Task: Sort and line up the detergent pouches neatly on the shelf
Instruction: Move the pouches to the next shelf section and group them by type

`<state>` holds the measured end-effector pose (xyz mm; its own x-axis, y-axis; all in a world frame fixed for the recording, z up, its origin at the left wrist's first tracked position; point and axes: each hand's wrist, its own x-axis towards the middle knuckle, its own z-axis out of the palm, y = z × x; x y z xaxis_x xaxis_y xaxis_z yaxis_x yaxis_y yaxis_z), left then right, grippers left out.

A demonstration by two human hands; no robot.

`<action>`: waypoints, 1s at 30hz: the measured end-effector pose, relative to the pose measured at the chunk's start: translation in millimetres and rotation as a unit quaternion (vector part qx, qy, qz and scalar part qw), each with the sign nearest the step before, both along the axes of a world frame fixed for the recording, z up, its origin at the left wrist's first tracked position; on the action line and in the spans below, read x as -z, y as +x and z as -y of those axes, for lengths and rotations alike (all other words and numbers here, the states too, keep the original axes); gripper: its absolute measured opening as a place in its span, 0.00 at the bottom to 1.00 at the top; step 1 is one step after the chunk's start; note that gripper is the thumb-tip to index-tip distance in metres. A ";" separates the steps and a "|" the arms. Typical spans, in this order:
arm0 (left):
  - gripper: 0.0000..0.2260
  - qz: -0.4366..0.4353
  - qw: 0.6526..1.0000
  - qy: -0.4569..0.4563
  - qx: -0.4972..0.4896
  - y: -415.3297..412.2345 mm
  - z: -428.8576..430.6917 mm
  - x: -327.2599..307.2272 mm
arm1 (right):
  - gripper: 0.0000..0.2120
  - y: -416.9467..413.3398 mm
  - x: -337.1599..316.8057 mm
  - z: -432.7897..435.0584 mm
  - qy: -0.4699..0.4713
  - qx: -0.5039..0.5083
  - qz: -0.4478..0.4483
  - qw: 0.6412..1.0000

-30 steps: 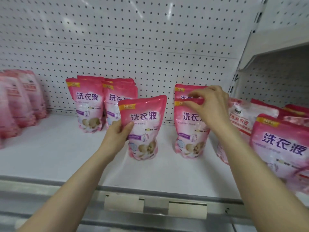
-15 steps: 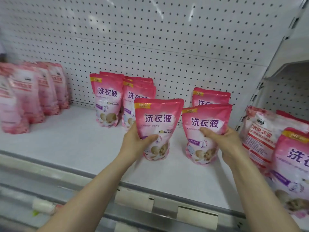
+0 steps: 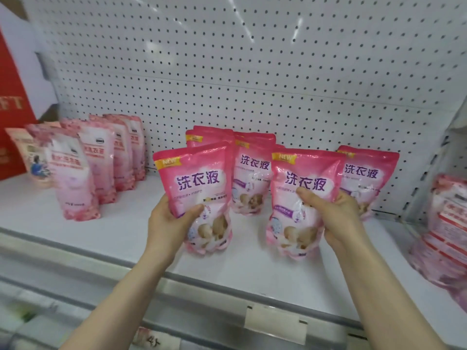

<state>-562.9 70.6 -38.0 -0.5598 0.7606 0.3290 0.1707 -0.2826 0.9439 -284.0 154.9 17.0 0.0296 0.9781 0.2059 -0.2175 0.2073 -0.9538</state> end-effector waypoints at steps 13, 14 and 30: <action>0.15 0.013 0.999 0.008 0.040 -146.2 26.0 7.4 | 0.10 -189.6 32.2 -6.3 -0.020 0.037 -0.035 0.999; 0.15 0.015 0.999 0.008 0.048 -149.3 25.1 7.8 | 0.10 -198.4 32.4 -8.5 -0.017 0.041 -0.033 0.998; 0.16 0.000 0.995 -0.001 0.102 -141.3 14.3 5.8 | 0.11 -231.6 27.7 -21.5 -0.012 0.075 0.095 0.993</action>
<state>-704.1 56.4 -43.8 -0.3944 0.8587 0.3274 0.1096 -0.3097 0.9445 -515.7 176.3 -10.8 0.1387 0.9703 0.1983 -0.0021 0.2005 -0.9797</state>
